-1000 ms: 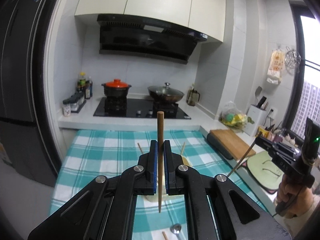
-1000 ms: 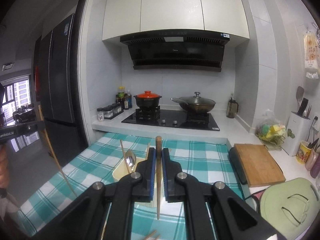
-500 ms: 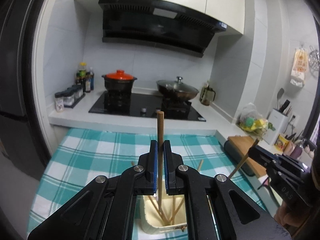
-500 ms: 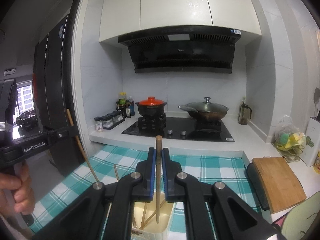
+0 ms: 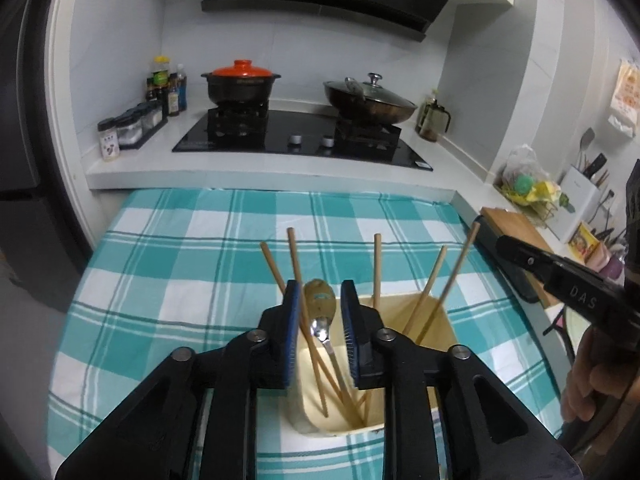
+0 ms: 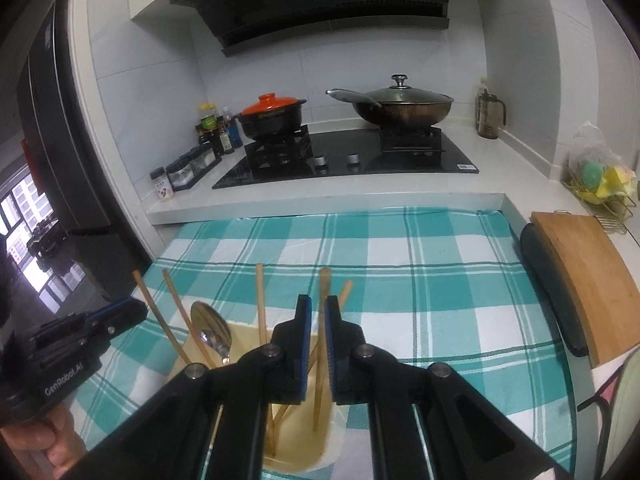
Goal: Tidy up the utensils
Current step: 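Lower both chopsticks into the cream holder and open both tools, then move both open tools back over the remaining chopsticks on the cloth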
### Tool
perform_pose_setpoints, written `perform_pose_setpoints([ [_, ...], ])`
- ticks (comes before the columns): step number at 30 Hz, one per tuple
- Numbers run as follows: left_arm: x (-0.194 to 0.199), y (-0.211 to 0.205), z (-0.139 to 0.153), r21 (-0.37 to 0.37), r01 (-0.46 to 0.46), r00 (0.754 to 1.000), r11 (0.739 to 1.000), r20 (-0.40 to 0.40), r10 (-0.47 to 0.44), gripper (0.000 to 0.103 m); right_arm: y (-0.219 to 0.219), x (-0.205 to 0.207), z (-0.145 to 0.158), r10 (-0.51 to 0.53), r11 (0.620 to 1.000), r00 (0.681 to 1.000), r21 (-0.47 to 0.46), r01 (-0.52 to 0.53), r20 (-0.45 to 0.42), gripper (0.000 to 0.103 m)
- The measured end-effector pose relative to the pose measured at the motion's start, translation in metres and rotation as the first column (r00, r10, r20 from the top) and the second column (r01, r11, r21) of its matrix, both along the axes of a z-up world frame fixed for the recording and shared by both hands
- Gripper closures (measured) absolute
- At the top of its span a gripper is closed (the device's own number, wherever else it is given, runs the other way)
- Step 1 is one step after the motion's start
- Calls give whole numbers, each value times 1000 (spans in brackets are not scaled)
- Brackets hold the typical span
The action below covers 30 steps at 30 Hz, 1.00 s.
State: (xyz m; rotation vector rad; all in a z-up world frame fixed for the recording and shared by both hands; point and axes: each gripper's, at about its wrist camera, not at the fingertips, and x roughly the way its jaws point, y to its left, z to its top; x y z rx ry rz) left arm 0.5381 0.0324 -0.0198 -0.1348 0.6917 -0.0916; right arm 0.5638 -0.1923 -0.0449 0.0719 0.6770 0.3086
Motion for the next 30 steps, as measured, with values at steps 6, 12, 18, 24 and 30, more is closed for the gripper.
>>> perform_pose_setpoints([
  [6, -81, 32, 47, 149, 40, 997, 988, 56, -49, 28, -25, -39, 44, -19, 998, 998, 58, 15, 61, 64],
  [12, -199, 63, 44, 334, 103, 995, 937, -38, -96, 15, -50, -125, 63, 80, 990, 994, -121, -70, 78, 61],
  [18, -289, 69, -22, 167, 63, 991, 984, -124, -42, 10, -80, -221, 24, 77, 951, 995, -303, -54, 66, 50],
  [24, -334, 34, -96, 34, -47, 992, 998, -116, 50, 10, -94, -304, -39, 27, 971, 998, -239, -12, 58, 50],
  [30, -347, 0, -121, 11, -22, 989, 1000, -147, 23, 10, -75, -370, -108, 14, 990, 1000, -144, -11, 18, 50],
])
